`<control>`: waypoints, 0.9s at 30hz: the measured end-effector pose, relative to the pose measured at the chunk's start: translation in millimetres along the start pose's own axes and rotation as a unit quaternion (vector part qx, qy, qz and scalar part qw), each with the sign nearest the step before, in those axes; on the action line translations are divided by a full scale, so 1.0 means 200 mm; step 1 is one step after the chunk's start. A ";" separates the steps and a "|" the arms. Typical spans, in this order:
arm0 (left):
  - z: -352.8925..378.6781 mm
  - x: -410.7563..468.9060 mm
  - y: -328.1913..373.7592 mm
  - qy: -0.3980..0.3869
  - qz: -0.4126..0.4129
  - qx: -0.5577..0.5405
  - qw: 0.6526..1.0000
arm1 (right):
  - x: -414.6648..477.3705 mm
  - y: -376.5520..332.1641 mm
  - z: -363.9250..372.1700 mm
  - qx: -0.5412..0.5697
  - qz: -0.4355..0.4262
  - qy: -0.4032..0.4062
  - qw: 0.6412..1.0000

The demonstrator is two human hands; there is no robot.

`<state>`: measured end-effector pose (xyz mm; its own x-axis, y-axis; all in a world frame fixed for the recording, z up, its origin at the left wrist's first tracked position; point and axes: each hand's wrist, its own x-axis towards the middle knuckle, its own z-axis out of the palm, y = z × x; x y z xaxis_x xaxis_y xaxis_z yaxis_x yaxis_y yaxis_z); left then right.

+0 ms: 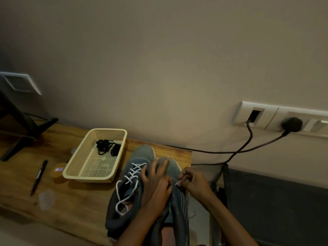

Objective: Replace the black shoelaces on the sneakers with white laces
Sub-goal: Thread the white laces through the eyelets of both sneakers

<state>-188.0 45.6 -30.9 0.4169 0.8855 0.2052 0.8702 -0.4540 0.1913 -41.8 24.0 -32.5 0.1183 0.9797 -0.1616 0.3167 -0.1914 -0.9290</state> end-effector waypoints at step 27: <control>-0.14 0.00 -0.02 0.015 0.013 -0.098 0.995 | -0.01 0.01 0.03 -0.178 -0.056 0.016 0.982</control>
<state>-199.2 44.9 -4.7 0.4285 0.8710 0.2404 0.7895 -0.4903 0.3692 -47.5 21.7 -35.3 0.0925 0.9945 -0.0494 0.6385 -0.0973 -0.7635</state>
